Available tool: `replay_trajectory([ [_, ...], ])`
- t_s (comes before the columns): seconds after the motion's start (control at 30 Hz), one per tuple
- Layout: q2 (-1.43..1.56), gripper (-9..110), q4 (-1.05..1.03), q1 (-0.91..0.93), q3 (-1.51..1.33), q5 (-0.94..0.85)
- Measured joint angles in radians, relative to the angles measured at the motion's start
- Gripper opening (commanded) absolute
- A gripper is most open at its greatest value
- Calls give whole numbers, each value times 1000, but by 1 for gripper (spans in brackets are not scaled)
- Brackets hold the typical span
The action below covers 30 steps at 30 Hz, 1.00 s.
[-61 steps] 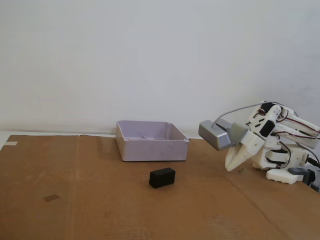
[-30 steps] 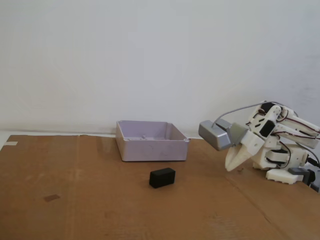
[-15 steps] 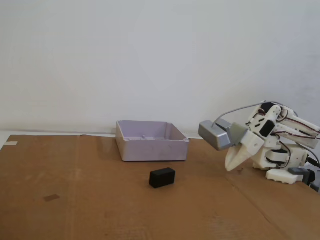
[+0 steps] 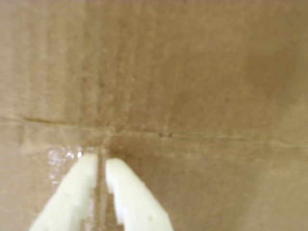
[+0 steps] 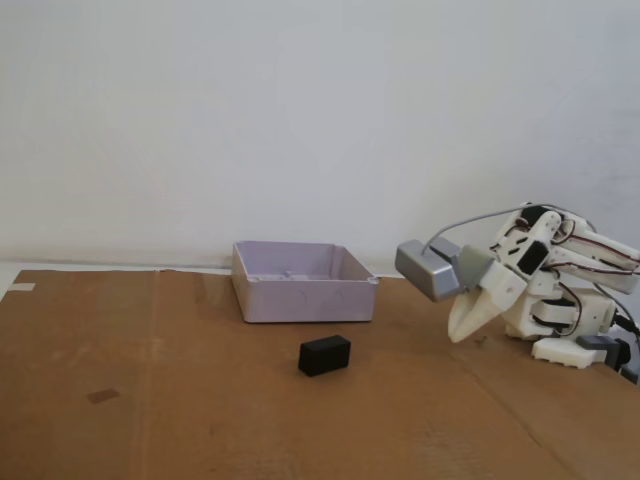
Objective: Grasp a block and put it in the box.
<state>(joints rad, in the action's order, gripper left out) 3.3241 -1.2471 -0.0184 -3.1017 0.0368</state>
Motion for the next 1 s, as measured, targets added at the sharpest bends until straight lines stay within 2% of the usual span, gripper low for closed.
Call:
replay_trajectory([
  [0.23, -155, 0, 28, 2, 40, -2],
  [1.0, -580, 0, 29, 0, 488, 0],
])
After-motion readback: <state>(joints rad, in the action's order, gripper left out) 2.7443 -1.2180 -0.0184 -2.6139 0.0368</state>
